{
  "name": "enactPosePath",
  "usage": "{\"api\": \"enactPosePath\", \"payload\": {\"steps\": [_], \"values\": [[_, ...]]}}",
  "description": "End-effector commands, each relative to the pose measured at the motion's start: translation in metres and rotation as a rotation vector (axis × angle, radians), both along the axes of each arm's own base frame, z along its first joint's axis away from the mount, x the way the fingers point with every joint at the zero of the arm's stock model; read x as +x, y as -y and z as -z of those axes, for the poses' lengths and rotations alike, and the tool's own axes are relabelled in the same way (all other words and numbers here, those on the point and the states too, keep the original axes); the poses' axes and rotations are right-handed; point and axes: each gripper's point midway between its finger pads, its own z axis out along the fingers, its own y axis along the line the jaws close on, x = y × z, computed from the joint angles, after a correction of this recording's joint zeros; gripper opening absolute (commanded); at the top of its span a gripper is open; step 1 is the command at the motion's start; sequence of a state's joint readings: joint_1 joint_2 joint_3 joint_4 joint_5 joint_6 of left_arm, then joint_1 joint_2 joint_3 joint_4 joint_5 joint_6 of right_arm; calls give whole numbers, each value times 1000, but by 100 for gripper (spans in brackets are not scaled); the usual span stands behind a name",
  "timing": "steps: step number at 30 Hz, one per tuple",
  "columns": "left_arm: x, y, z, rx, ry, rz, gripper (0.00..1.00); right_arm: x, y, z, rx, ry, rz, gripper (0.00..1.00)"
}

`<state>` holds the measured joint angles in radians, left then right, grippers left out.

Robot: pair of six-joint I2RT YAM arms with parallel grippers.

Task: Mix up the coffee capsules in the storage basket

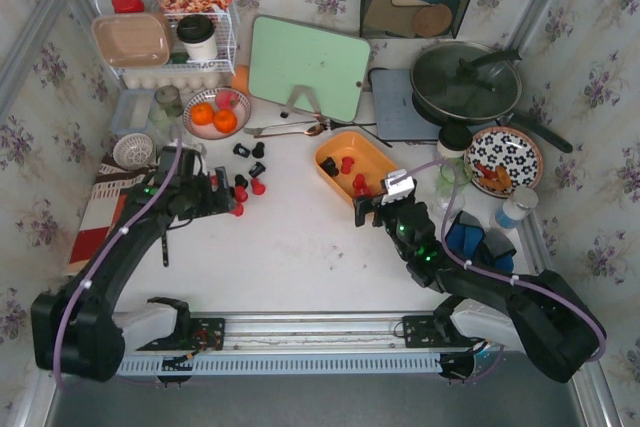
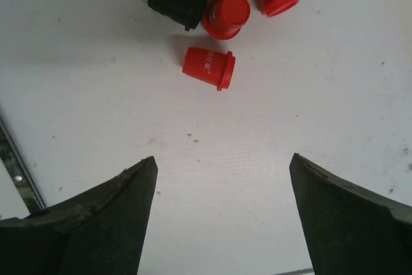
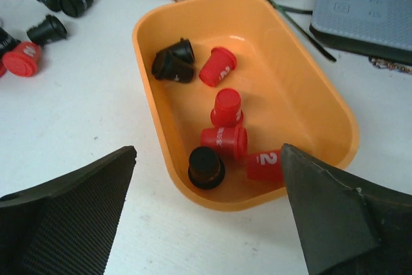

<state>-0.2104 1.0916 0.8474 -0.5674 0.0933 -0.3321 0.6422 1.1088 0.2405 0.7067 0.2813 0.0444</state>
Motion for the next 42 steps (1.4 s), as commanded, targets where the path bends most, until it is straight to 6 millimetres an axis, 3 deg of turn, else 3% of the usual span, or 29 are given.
{"api": "enactPosePath", "payload": {"steps": [1,8,15,20,28,42], "values": [[0,11,23,-7,-124,84,86,6,-2,-30,77,85,14,100],[19,11,58,50,-257,80,81,5,3,-34,115,79,51,100],[42,-4,75,181,-259,111,79,4,5,-35,125,78,59,100],[49,-6,90,223,-297,170,70,5,7,-35,124,78,71,100],[64,7,90,208,-211,204,65,3,7,-36,129,76,69,100],[70,32,100,236,-243,216,65,3,4,-35,136,68,57,100]]}}
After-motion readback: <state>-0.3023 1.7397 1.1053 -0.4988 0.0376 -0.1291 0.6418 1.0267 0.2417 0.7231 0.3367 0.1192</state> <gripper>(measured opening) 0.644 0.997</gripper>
